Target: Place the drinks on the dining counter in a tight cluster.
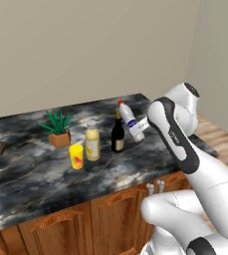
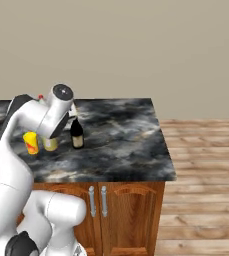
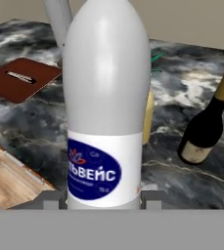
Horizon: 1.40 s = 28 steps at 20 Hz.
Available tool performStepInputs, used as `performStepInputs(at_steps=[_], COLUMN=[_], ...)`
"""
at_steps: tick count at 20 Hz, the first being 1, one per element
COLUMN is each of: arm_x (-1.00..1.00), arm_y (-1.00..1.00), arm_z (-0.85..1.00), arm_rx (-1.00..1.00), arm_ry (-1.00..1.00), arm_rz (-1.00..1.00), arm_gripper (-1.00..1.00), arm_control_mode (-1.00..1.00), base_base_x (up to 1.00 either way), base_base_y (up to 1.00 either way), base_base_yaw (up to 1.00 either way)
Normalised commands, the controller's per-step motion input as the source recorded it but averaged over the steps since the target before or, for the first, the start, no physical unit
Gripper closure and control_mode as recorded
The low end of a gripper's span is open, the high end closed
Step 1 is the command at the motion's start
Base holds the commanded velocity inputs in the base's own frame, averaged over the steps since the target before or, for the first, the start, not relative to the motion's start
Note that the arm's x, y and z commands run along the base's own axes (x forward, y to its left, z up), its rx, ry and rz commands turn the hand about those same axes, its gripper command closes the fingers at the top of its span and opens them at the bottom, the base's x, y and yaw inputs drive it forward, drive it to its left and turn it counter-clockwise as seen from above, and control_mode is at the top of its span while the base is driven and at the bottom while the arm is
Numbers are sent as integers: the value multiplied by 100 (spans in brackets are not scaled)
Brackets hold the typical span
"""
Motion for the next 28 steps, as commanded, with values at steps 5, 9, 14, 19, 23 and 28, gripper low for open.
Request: performStepInputs(at_steps=[5,9,14,19,23,28], arm_x=[3,-7,-8,22,36,0], arm_y=[-27,-13,24,37,22,2], arm_z=[-100,-61,-39,-37,-25,-51], arm_rx=[0,17,27,16,0,0], arm_ry=[-4,-27,-24,5,12,3], arm_rz=[-4,0,5,13,-1,-12], arm_gripper=[100,100,100,100,100,100], arm_control_mode=[-100,-100,-100,-100,-100,-100], base_base_x=[0,0,0,0,0,0], base_base_y=[0,0,0,0,0,0], base_base_yaw=[0,0,0,0,0,0])
